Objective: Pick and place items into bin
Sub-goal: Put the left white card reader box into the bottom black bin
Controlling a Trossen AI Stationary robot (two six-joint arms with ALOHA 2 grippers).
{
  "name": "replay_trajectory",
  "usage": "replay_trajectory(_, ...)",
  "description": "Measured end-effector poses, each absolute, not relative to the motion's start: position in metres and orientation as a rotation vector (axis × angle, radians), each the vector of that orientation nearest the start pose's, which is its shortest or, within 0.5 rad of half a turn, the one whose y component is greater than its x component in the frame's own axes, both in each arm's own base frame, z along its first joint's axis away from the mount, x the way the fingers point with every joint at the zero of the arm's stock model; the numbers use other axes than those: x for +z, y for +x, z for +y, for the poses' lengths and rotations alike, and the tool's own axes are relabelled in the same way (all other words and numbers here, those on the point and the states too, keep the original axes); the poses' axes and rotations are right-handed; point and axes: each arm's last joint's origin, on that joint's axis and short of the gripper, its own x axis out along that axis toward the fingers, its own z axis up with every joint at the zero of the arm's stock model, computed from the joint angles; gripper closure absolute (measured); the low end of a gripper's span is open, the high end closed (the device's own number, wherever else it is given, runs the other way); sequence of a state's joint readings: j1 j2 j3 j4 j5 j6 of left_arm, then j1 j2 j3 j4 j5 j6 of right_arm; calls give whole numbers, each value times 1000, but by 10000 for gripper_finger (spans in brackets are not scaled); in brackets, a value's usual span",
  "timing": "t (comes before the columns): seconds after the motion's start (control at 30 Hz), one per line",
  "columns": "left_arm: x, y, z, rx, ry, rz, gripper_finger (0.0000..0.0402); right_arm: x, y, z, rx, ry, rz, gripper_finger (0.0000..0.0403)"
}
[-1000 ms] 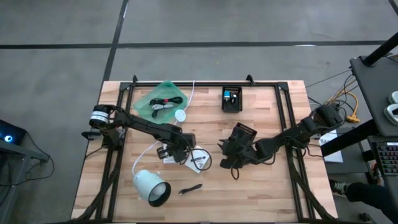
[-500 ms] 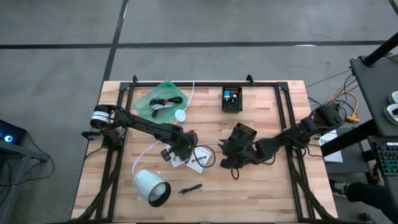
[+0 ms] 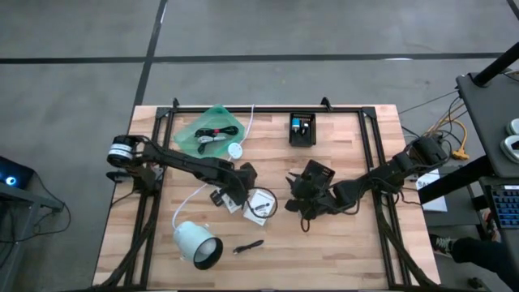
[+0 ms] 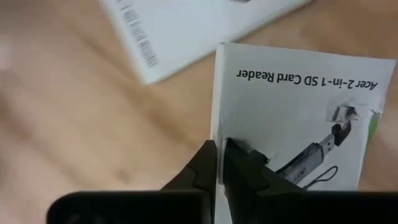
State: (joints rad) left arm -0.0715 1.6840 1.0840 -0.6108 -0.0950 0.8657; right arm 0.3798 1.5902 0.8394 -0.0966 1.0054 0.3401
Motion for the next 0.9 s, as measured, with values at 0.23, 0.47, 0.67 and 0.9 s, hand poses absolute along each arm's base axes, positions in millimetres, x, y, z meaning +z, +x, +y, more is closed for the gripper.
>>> replay_trajectory(0.23, 216, 315, -16, -264, 873, 1068, 401, 185, 289, 88, -746, -221, 497, 335)
replay_trajectory(0.47, 238, 318, -12, -41, 892, 951, 401, 195, 287, 86, -819, -192, 422, 329)
replay_trajectory(0.67, 250, 326, -9, 127, 938, 856, 401, 203, 288, 86, -743, -149, 424, 271)
replay_trajectory(0.9, 268, 338, -9, 224, 1038, 677, 402, 213, 292, 83, -706, -210, 407, 189)
